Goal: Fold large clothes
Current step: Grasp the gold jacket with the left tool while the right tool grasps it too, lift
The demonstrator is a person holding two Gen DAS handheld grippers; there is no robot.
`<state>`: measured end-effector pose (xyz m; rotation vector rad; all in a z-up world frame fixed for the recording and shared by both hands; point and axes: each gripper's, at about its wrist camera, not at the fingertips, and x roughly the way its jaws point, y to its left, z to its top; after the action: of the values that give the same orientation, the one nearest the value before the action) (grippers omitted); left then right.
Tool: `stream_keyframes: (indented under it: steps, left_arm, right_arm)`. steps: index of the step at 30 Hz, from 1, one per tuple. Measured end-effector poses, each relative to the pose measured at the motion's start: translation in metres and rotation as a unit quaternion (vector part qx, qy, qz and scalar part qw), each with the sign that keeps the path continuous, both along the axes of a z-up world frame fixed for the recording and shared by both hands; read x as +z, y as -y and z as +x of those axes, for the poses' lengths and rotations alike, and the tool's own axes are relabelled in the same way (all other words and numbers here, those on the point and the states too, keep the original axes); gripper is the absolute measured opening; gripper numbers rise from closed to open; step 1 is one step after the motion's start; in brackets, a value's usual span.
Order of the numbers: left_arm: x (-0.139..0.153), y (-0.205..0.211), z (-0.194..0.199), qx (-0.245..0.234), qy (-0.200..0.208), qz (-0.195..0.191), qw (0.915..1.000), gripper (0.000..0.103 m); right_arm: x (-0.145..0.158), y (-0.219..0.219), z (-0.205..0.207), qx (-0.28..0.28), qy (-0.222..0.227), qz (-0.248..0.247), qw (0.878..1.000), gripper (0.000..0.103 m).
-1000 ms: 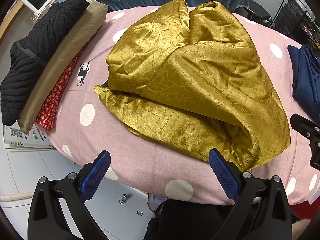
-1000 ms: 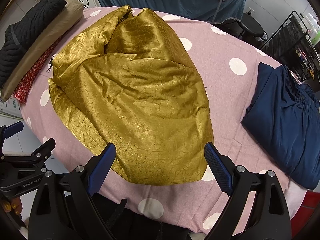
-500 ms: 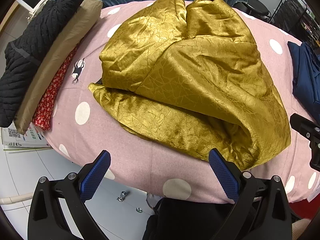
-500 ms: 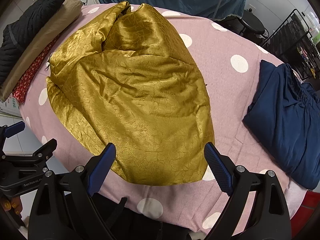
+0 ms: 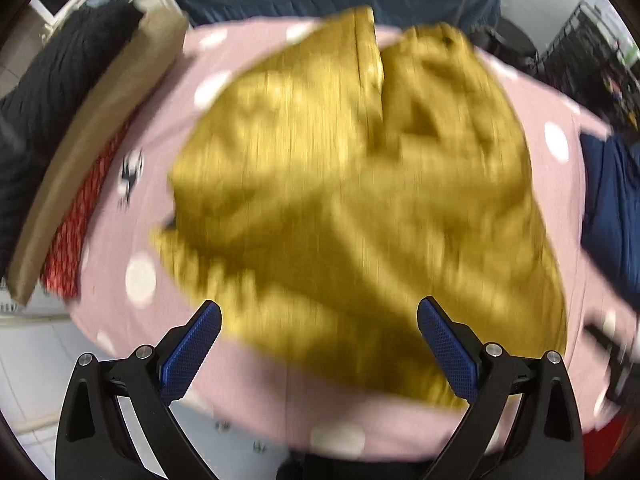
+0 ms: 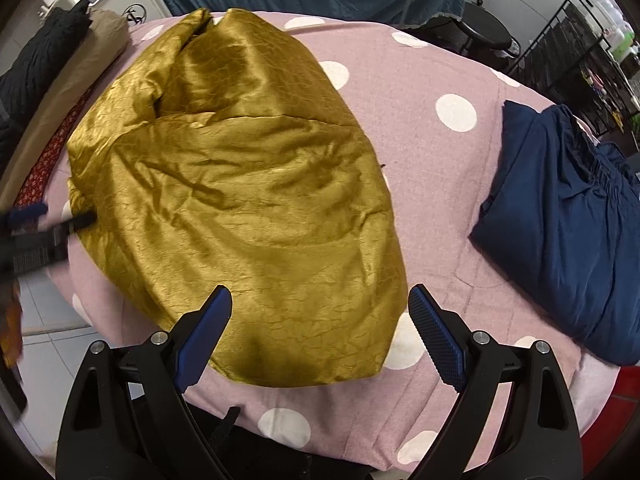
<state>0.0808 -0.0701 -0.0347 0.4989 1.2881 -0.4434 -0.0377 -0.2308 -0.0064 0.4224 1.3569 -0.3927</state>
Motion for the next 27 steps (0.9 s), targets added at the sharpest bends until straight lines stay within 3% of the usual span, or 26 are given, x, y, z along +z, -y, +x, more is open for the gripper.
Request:
stream_keyframes:
  steps: [2, 7, 12, 15, 16, 18, 21, 24, 27]
  left_arm:
    - [0.000, 0.027, 0.028, -0.008, 0.033, -0.005, 0.9994, 0.096]
    - [-0.026, 0.088, 0.087, -0.029, 0.087, 0.041, 0.9950, 0.094]
    - [-0.073, 0.102, 0.118, -0.041, 0.062, 0.084, 0.9937, 0.061]
    - [-0.076, 0.092, 0.114, -0.048, 0.065, 0.079, 0.9935, 0.047]
    - [-0.071, 0.086, 0.109, -0.050, 0.076, 0.074, 0.9932, 0.036]
    - [-0.058, 0.070, 0.102, -0.042, 0.090, 0.063, 0.9930, 0.028]
    - [-0.034, 0.034, 0.091, -0.016, 0.086, 0.031, 0.9957, 0.023]
    - [-0.009, -0.027, 0.069, 0.034, 0.073, -0.001, 0.9967, 0.018]
    - [-0.003, -0.081, 0.045, 0.079, 0.054, -0.001, 0.9954, 0.014]
  right_arm:
    - [0.000, 0.003, -0.002, -0.010, -0.002, -0.003, 1.000, 0.089]
    - [0.001, 0.001, -0.006, -0.019, -0.008, -0.006, 1.000, 0.089]
    - [0.009, 0.004, -0.011, -0.031, 0.000, -0.016, 0.999, 0.089]
    - [0.010, 0.014, -0.018, -0.054, 0.004, -0.015, 0.998, 0.089]
    - [0.009, 0.018, -0.020, -0.062, 0.004, -0.011, 0.998, 0.089]
    - [0.005, 0.023, -0.020, -0.066, 0.000, -0.008, 0.998, 0.089]
    - [0.001, 0.025, -0.015, -0.050, 0.002, -0.011, 0.999, 0.089]
    - [-0.001, 0.024, -0.003, -0.022, 0.003, -0.023, 0.999, 0.089]
    - [-0.004, 0.021, 0.016, 0.006, 0.009, -0.025, 1.000, 0.089]
